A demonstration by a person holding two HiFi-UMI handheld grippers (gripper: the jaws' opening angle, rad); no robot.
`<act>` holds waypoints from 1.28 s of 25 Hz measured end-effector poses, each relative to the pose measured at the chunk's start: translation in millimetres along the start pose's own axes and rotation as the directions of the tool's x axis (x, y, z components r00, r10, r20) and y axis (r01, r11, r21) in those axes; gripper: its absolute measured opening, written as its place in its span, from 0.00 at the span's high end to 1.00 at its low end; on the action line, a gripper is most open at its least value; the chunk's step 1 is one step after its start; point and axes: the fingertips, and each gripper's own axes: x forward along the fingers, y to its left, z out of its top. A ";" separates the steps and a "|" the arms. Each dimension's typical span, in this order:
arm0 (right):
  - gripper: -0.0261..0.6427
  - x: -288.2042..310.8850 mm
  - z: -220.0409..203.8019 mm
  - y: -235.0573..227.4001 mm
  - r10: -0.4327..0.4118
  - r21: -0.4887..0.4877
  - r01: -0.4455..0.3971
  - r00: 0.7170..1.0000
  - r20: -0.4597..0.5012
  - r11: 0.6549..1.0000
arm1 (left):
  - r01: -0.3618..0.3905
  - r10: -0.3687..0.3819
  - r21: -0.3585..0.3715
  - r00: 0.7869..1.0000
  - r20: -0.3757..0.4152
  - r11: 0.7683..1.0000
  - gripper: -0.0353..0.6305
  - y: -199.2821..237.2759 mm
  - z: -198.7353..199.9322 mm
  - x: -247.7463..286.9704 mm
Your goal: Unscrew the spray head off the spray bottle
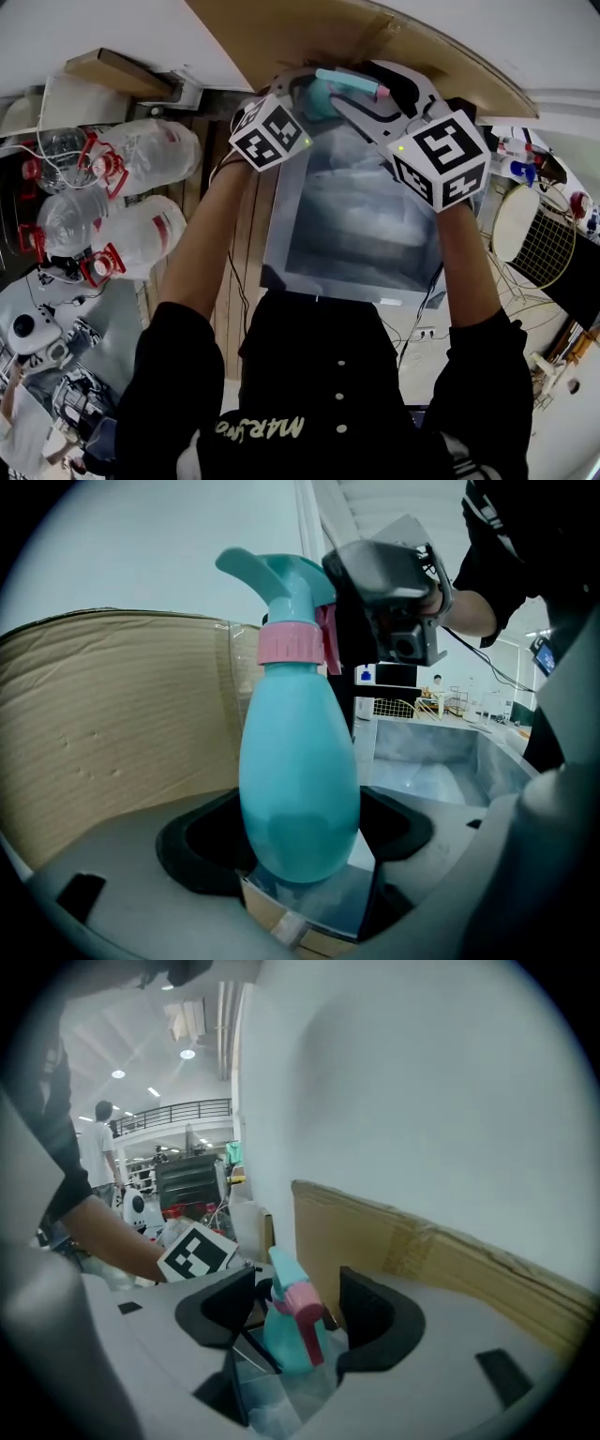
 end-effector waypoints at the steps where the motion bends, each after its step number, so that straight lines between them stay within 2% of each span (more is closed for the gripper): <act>1: 0.51 -6.8 5.7 -2.4 -0.036 0.022 0.035 0.999 0.022 0.999 | -0.001 0.001 -0.001 1.000 0.001 1.000 0.35 0.1 0.3 -0.1; 3: 0.51 -21.8 17.8 -6.3 -0.118 0.084 0.112 0.990 0.073 0.990 | -0.004 0.004 -0.002 1.000 0.001 1.000 0.35 0.7 0.4 -0.8; 6: 0.49 -44.6 28.3 0.6 -0.273 0.140 0.253 0.950 0.151 0.957 | -0.006 0.006 -0.003 1.000 0.002 1.000 0.35 0.4 1.2 0.0; 9: 0.49 -51.2 23.1 24.3 -0.318 0.140 0.297 0.935 0.156 0.944 | -0.013 0.013 -0.005 1.000 -0.002 1.000 0.35 0.1 0.7 0.8; 13: 0.49 -57.0 15.5 24.8 -0.395 0.189 0.367 0.907 0.144 0.911 | -0.018 0.018 -0.009 1.000 -0.006 1.000 0.35 0.3 1.2 1.9; 15: 0.49 -55.5 11.6 36.4 -0.389 0.199 0.359 0.911 0.136 0.912 | -0.017 0.017 -0.011 1.000 -0.006 1.000 0.35 0.2 1.5 1.5; 18: 0.49 -43.7 2.4 62.9 -0.314 0.184 0.291 0.943 0.111 0.939 | -0.017 0.017 -0.010 1.000 -0.005 1.000 0.35 0.1 1.0 0.2; 20: 0.49 -33.2 -4.1 64.3 -0.289 0.199 0.267 0.953 0.090 0.943 | -0.018 0.018 -0.009 1.000 -0.004 1.000 0.35 0.3 1.0 0.0; 26: 0.45 -13.9 5.9 36.7 -0.311 0.210 0.289 0.947 0.079 0.934 | -0.023 0.023 -0.013 1.000 -0.016 1.000 0.35 0.6 -1.8 2.4; 32: 0.45 -1.2 2.9 19.9 -0.349 0.143 0.338 0.935 0.059 0.930 | -0.022 0.022 -0.010 1.000 -0.007 1.000 0.35 -0.4 1.4 0.5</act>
